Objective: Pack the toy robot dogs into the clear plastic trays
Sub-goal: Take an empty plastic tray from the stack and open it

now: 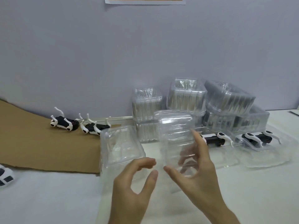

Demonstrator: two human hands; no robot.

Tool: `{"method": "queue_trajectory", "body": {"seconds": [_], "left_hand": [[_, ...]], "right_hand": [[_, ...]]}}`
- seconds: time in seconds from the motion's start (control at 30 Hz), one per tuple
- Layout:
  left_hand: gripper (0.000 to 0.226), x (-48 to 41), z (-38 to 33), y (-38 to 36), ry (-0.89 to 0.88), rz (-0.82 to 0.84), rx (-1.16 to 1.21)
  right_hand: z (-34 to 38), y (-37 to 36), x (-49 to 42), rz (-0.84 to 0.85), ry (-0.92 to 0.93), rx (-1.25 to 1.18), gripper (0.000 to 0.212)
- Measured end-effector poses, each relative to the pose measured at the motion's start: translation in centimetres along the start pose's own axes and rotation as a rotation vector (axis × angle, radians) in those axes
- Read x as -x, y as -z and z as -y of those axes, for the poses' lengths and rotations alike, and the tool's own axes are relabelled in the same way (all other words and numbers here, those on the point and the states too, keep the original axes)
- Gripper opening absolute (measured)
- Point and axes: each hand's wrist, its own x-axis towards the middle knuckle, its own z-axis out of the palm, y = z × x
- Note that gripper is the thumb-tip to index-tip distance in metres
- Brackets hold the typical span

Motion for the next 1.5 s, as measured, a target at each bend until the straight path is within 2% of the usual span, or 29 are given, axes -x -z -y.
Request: {"method": "queue_trajectory", "body": {"seconds": [0.1, 0.13, 0.2, 0.27, 0.4, 0.5, 0.63, 0.73, 0.83, 0.93, 1.03, 1.17, 1.33, 1.5], "left_hand": [[0.037, 0.5, -0.2, -1.1, 0.214, 0.096, 0.304], [0.033, 0.4, -0.1, -1.2, 0.243, 0.096, 0.349], [0.017, 0.1, 0.0, -0.8, 0.262, 0.077, 0.372], [0.019, -0.3, 0.3, -0.3, 0.295, 0.066, 0.425], [0.016, -0.9, 0.2, 0.6, 0.355, 0.060, 0.495], [0.012, -0.8, 0.2, 0.6, 0.418, 0.053, 0.503], [0.008, -0.9, 0.1, 0.7, 0.474, 0.039, 0.537], [0.021, -1.1, -0.1, 0.9, 0.479, 0.044, 0.542], [0.032, -1.2, -0.5, 1.1, 0.471, 0.119, 0.587], [0.032, -1.2, -0.6, 1.2, 0.457, 0.201, 0.625], [0.024, -1.3, -0.6, 1.1, 0.448, 0.195, 0.605], [0.023, -1.4, -0.3, 1.1, 0.436, 0.140, 0.585], [0.013, -1.9, 0.3, 2.2, 0.400, 0.048, 0.553], [0.017, -3.5, 1.0, 4.6, 0.437, -0.194, 0.669]], "right_hand": [[0.2, -0.5, 0.4, 0.085, 0.025, -0.010, 0.092], [0.2, -0.8, 0.6, 0.121, 0.052, -0.006, 0.086], [0.2, -1.4, 0.9, 0.177, 0.120, 0.026, 0.078], [0.1, -1.7, 1.0, 0.182, 0.141, 0.009, 0.071], [0.5, -1.6, 0.8, 0.189, 0.017, -0.059, 0.041], [0.8, -1.4, 0.8, 0.240, -0.003, -0.019, 0.021], [1.0, -1.4, 0.9, 0.225, 0.028, 0.019, 0.019], [1.1, -1.5, 1.0, 0.196, 0.030, 0.014, 0.018], [1.3, -1.3, 0.8, 0.149, 0.013, -0.030, 0.015], [1.3, -0.9, 0.6, 0.122, -0.031, -0.098, 0.008], [1.6, -0.7, 0.5, 0.125, -0.033, -0.116, 0.009], [1.6, -0.5, 0.4, 0.113, -0.036, -0.114, 0.017], [1.2, 0.4, -0.4, 0.023, -0.062, -0.189, 0.003], [0.7, 1.6, -1.2, -0.110, -0.173, -0.308, 0.011]]}}
